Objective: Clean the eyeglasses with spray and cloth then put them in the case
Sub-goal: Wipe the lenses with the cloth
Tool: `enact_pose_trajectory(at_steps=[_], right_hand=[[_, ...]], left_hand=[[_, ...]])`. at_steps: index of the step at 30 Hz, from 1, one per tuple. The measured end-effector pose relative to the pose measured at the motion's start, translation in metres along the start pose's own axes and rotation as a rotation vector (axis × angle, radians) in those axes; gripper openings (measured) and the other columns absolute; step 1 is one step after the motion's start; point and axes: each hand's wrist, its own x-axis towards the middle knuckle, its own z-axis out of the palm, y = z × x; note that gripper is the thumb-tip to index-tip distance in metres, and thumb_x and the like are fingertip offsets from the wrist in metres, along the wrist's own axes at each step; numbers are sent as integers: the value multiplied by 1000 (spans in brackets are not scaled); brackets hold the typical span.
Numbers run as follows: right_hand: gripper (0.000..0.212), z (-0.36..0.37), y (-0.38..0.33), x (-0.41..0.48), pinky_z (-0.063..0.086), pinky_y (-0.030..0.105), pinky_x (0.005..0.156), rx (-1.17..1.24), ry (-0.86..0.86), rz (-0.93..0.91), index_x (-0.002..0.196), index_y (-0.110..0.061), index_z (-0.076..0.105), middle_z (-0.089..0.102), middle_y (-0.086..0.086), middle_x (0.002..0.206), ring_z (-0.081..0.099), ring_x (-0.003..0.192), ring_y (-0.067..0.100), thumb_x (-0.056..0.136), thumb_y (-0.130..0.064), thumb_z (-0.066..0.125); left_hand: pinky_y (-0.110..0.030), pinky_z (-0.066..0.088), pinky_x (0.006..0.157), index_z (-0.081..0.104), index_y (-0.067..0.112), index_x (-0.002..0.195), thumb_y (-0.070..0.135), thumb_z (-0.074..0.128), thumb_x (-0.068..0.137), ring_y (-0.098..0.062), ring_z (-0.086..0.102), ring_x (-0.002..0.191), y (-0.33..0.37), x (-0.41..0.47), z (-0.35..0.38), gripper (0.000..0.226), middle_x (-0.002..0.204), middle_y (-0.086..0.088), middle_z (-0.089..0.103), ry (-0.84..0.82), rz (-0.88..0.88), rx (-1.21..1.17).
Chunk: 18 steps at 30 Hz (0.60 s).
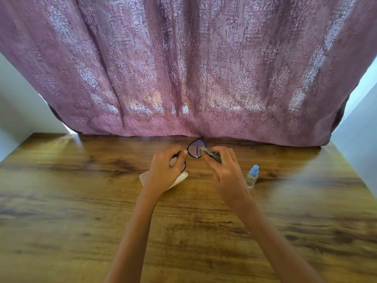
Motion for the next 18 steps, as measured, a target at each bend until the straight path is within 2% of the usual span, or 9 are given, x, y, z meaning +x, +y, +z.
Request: enact_pose_trajectory(at_steps=[3,6,11,18], right_hand=[[36,4,-7,-4,55,32,76,2,-61,-61,122,0,61,55,14,112,51,101,25,89,4,47],[38,4,-5,-1,53,29,75,10,-36,-48,121,-2,61,55,13,111,49,100,23,90,-4,39],[36,1,4,5,51,31,76,-12,30,45,120,0,63,56,15,106,49,95,24,89,0,44],[39,4,-6,3,55,32,75,-10,-68,-76,121,0,62,54,15,112,50,100,25,89,-1,38]], left_hand=[[-16,34,56,61,9,73,26,49,92,-5,50,59,2,1,4,27,61,6,56,-14,-2,-2],[-26,39,57,59,7,71,34,44,91,-13,52,59,1,1,5,37,61,2,57,-11,14,-1],[-40,42,56,58,5,70,39,42,91,-20,53,58,-5,-2,4,43,61,-6,57,-7,16,12],[-38,41,56,58,6,71,38,42,91,-16,52,58,-2,-1,6,42,61,-4,57,-21,16,3]])
